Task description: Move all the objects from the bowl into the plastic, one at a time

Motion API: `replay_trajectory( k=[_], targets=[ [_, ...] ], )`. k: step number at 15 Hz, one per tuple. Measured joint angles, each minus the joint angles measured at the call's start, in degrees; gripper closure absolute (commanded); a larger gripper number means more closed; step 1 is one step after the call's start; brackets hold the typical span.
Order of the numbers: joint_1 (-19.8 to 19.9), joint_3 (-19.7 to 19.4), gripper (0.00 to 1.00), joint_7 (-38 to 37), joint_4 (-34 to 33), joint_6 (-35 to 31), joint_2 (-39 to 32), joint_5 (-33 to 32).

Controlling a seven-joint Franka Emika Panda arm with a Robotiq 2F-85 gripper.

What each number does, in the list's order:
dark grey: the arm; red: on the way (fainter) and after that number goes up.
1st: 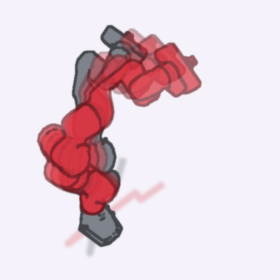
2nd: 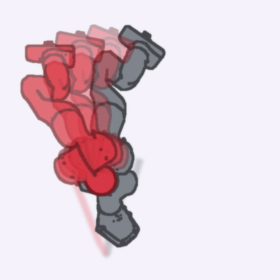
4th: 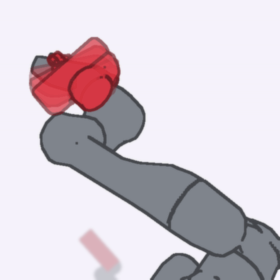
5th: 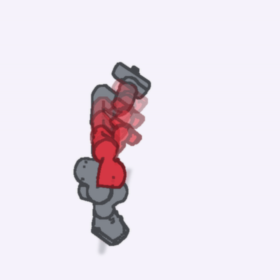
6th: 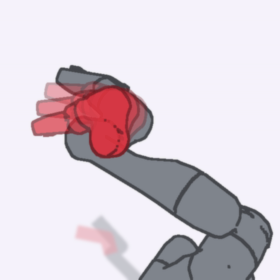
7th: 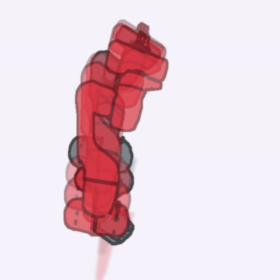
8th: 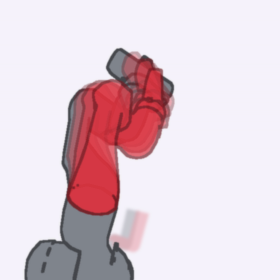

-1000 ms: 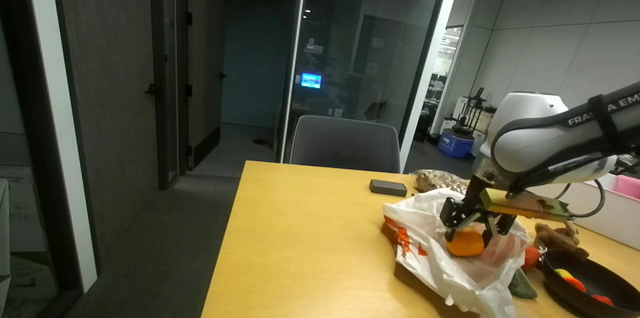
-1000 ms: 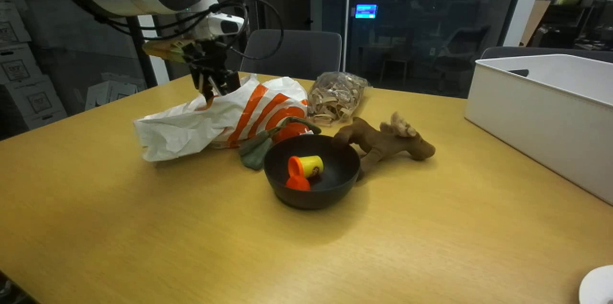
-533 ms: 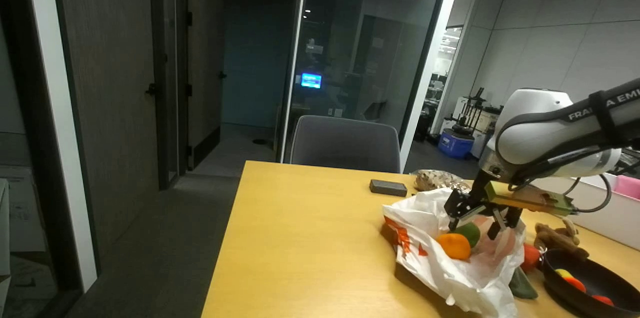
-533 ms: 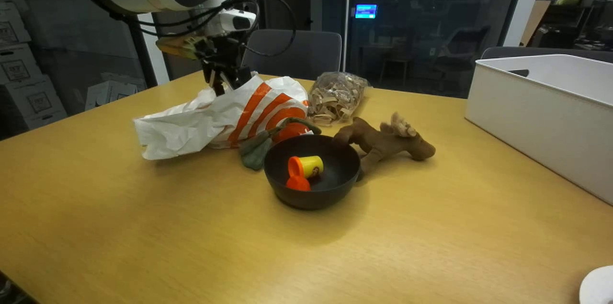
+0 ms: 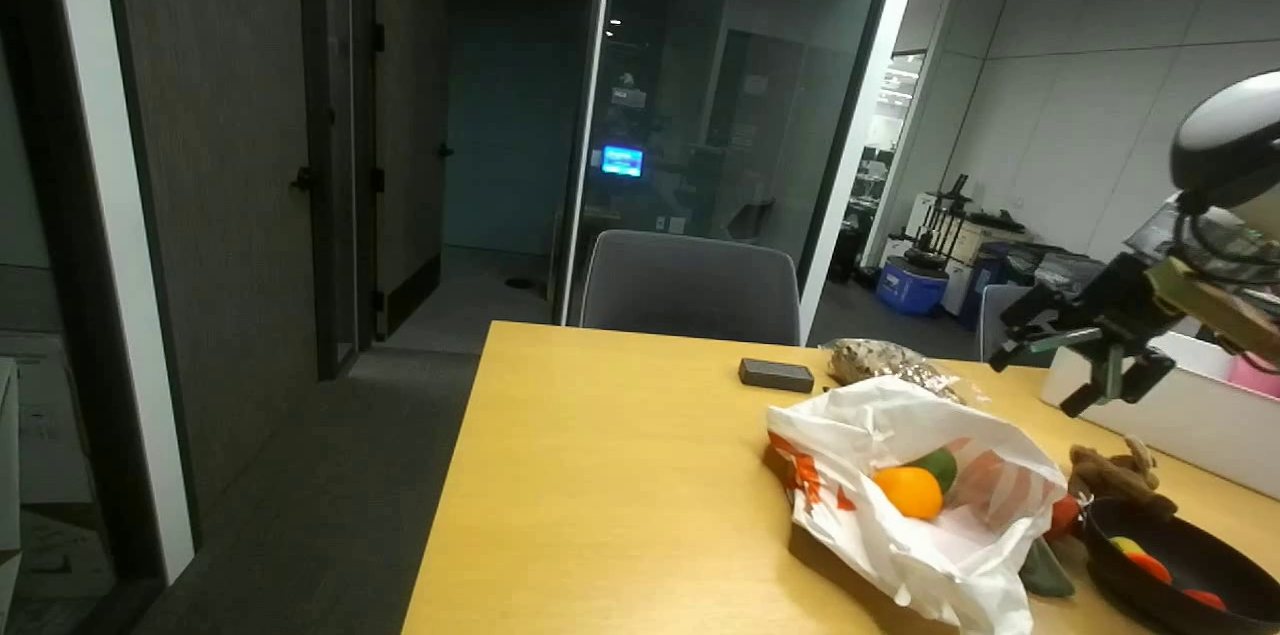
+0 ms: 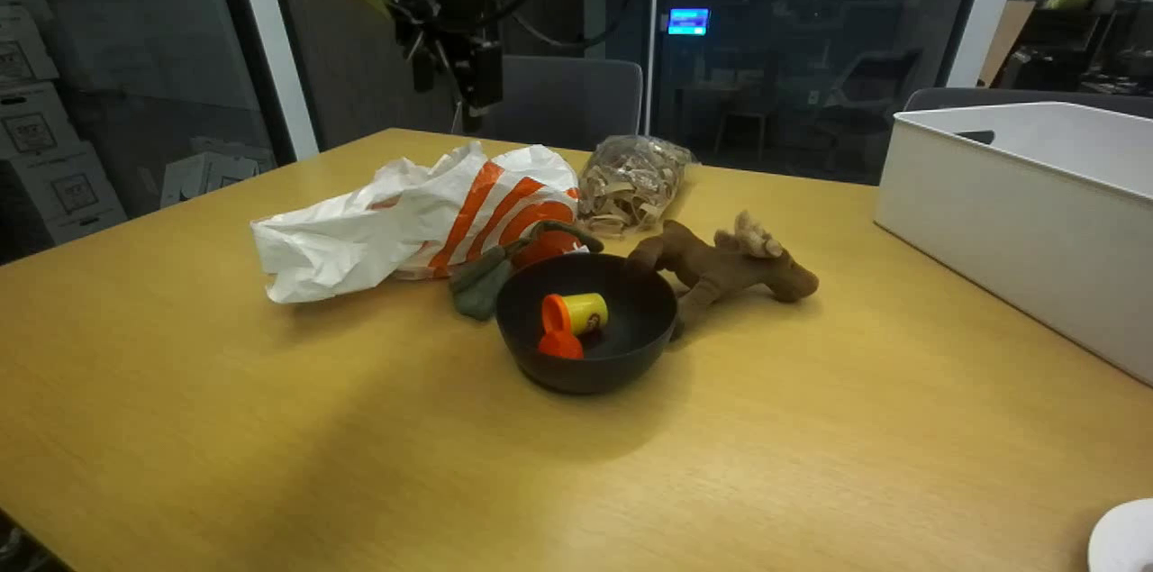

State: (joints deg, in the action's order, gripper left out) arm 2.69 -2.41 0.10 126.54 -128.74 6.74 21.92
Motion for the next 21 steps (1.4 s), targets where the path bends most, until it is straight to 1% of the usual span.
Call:
replay_trajectory(
  k=[2,4,6,8,11,16,18,21],
  targets=[
    [2.3,-2.5,0.00,-2.4,2.0,0.0,3.0,-1.6],
    [4.8,-4.2,0.00,-6.0,3.9,-1.0,4.2,-5.0],
    [6.9,-5.0,0.00,-10.6,5.6,-3.3,4.0,-8.8],
    [8.3,-5.0,0.00,-16.7,7.0,-5.4,2.7,-12.9],
    [8.7,-4.9,0.00,-25.9,7.7,-7.8,-0.6,-17.8],
    [8.6,-4.7,0.00,-39.4,7.4,-9.5,-6.9,-26.1],
    [8.4,-4.9,0.00,-42.3,7.1,-9.7,-9.0,-27.5],
    [7.9,-5.1,0.00,-43.7,6.2,-10.4,-11.8,-27.8]
  ],
)
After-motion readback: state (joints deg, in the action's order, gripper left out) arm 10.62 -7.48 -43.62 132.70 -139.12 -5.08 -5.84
